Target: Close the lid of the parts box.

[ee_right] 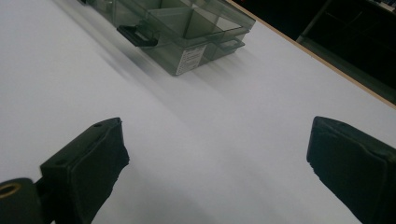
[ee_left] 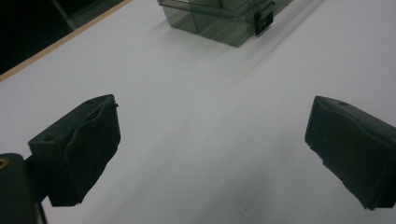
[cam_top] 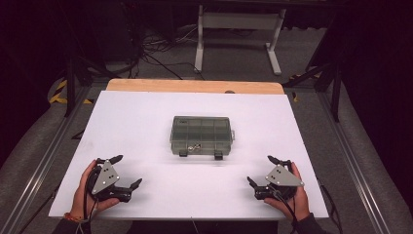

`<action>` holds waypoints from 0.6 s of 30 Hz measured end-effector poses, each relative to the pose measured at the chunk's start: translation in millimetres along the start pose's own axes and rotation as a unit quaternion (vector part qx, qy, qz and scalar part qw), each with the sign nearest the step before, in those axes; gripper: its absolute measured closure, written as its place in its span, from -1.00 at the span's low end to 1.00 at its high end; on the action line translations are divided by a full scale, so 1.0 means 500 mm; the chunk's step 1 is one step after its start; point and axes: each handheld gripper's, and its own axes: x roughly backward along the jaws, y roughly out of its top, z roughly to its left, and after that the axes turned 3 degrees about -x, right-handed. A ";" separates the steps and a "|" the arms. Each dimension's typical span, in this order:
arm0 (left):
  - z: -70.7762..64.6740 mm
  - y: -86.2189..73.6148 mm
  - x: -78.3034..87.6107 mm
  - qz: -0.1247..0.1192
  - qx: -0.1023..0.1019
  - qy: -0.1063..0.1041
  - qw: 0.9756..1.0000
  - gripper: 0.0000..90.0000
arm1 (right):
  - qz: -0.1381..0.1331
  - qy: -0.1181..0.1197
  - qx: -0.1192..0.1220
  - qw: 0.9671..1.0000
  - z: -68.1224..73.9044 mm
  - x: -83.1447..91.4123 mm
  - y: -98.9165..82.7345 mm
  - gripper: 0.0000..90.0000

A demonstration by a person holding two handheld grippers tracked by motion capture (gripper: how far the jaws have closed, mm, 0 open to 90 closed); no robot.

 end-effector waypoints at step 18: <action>-0.011 -0.001 0.001 0.000 -0.006 -0.006 1.000 -0.91 | -0.010 0.011 -0.009 1.000 0.011 -0.002 0.003 -0.89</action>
